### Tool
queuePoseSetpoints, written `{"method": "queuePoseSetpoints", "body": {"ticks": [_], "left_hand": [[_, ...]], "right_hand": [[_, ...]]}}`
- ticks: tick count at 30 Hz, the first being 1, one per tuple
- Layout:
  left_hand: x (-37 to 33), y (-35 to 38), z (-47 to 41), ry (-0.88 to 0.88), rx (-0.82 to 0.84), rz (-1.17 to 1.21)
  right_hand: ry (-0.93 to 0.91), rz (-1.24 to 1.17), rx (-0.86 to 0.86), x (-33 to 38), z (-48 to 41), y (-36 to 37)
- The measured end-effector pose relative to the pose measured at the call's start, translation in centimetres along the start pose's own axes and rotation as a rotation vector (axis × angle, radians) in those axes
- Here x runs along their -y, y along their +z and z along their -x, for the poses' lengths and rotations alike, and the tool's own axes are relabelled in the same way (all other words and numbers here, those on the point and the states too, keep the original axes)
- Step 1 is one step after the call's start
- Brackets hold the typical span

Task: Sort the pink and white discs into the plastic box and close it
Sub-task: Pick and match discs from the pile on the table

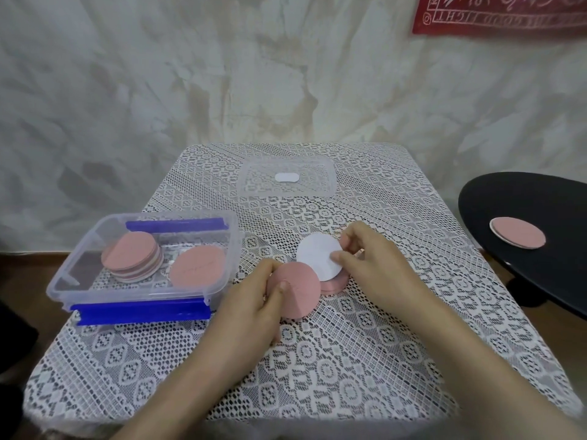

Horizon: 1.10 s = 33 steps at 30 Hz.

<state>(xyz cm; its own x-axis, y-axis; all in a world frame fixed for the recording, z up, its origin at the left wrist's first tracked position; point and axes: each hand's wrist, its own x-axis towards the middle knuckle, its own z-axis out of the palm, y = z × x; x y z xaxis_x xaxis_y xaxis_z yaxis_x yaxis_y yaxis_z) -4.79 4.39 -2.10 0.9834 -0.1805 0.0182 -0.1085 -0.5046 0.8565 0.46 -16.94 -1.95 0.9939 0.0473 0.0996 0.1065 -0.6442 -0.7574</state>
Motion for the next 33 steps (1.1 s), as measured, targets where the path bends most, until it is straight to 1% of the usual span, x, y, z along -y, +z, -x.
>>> {"method": "queuePoseSetpoints", "body": {"ticks": [1,3,5,7,10,12,14,18,21,25,26,30,33], "left_hand": [[-0.1,0.0,0.1,-0.003,-0.005,0.001],[-0.2,0.0,0.1,-0.004,-0.017,0.01],[-0.3,0.1,0.2,-0.003,-0.024,0.021],[-0.3,0.2,0.2,-0.007,-0.023,0.031],[-0.4,0.4,0.4,0.001,-0.002,0.074],[-0.6,0.6,0.6,0.02,0.014,0.116],[-0.8,0.7,0.9,0.044,0.033,0.127],[-0.4,0.6,1.1,0.08,0.045,0.063],[0.0,0.3,1.3,0.14,0.043,0.006],[0.1,0.0,1.6,0.221,0.0,-0.139],[0.0,0.0,1.7,0.228,-0.02,-0.166],[0.1,-0.3,1.6,0.224,-0.058,-0.243],[0.3,-0.3,1.5,0.226,-0.034,-0.288]], "right_hand": [[0.003,-0.064,-0.018,-0.2,0.1,-0.2],[0.025,-0.268,-0.046,-0.2,0.3,-0.8],[0.058,-0.456,-0.038,0.0,0.7,-1.6],[0.058,-0.493,0.04,0.2,1.4,-2.4],[0.046,-0.379,0.194,0.5,2.9,-2.0],[0.061,-0.343,0.222,0.6,3.8,-0.9],[0.05,-0.38,0.22,0.9,4.5,0.0],[-0.048,-0.389,0.206,1.4,5.2,0.6],[-0.081,-0.275,0.183,1.3,5.6,0.7],[-0.191,-0.008,0.163,1.1,5.9,0.7],[-0.205,0.027,0.157,1.2,6.0,0.7],[-0.217,0.052,0.146,1.4,6.2,0.8],[-0.233,0.113,0.184,1.6,6.3,0.8]]}}
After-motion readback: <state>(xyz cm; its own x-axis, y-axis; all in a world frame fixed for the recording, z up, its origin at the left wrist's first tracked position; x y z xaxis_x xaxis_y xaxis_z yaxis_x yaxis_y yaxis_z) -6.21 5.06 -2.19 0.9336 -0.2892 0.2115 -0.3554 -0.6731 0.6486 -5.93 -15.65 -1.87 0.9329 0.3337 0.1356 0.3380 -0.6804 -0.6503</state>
